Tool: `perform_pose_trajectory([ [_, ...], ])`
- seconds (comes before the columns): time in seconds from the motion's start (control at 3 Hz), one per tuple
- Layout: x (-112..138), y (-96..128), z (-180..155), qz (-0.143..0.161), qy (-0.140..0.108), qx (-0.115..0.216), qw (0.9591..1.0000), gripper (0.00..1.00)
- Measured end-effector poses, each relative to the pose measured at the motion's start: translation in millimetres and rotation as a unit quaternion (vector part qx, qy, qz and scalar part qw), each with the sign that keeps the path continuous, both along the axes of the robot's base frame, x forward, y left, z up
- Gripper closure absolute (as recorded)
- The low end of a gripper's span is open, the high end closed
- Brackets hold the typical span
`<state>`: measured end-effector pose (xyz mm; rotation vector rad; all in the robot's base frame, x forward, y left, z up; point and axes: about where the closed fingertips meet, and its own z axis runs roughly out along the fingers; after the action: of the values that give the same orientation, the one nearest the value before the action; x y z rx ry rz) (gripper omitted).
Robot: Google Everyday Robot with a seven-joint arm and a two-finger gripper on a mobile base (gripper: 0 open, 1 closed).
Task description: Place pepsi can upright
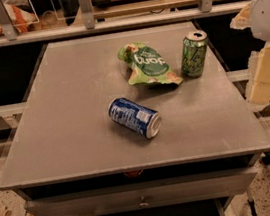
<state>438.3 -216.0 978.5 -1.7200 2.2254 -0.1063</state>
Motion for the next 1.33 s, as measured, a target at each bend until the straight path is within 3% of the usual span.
perform_pose_trajectory([
  [0.33,0.0,0.0,0.0,0.0,0.0,0.0,1.0,0.0],
  [0.67,2.1,0.1,4.1,-0.025,-0.001,0.026,0.9994,0.0],
  [1.0,9.2,16.1,8.7,-0.06,0.023,0.066,0.9957,0.0],
  [1.33,16.7,44.3,4.4,-0.111,0.047,0.085,0.989,0.0],
])
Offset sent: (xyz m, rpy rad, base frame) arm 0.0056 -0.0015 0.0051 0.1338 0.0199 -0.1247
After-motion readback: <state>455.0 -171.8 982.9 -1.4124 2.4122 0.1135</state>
